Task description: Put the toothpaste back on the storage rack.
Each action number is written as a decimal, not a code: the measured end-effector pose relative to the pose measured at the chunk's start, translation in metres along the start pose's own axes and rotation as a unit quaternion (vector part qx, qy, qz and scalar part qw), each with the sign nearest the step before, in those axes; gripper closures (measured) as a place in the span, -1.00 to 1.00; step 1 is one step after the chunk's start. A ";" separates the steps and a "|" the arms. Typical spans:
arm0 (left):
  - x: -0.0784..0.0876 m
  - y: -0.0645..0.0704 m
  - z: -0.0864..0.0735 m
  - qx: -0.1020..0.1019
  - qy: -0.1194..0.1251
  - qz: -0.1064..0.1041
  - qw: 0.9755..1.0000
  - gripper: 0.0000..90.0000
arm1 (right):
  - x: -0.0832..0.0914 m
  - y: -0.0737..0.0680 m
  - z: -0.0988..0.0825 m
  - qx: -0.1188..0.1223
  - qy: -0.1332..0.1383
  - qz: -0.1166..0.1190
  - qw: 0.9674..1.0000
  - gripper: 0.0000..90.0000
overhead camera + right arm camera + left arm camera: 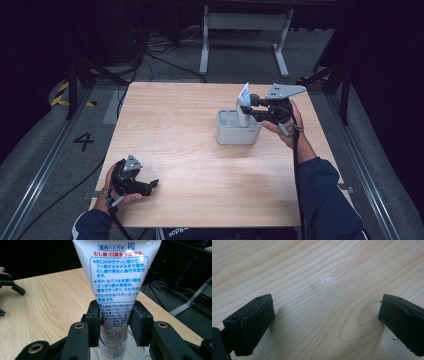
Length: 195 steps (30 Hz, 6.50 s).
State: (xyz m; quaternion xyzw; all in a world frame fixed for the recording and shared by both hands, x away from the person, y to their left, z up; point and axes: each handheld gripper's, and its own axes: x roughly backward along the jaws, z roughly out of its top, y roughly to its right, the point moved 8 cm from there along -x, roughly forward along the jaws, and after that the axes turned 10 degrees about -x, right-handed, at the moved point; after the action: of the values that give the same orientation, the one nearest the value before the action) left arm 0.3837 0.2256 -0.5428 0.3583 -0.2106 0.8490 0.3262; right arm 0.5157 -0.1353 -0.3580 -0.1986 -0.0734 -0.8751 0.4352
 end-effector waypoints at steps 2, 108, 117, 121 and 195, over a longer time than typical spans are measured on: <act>0.000 0.000 0.000 0.000 0.000 0.000 1.000 -0.98 | -0.001 0.002 -0.001 -0.003 0.001 -0.004 1.000 0.43; 0.000 0.001 0.000 0.005 0.000 0.000 1.000 -0.97 | 0.044 -0.001 -0.085 0.037 -0.096 -0.030 0.994 0.29; 0.000 0.001 0.000 0.005 0.000 0.000 1.000 -0.97 | 0.054 0.000 -0.096 0.037 -0.105 -0.037 0.993 0.15; 0.000 0.001 0.000 0.005 0.000 0.000 1.000 -0.97 | 0.059 0.002 -0.103 0.039 -0.109 -0.045 0.992 0.06; -0.001 0.000 0.001 0.004 0.000 -0.001 1.000 -0.99 | 0.139 0.033 -0.262 -0.128 -0.145 -0.113 0.975 -0.67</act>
State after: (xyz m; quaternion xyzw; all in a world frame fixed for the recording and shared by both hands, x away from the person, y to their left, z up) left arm 0.3851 0.2246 -0.5430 0.3596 -0.2074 0.8496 0.3254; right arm 0.3923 -0.3364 -0.5410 -0.3680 -0.0455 -0.8824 0.2896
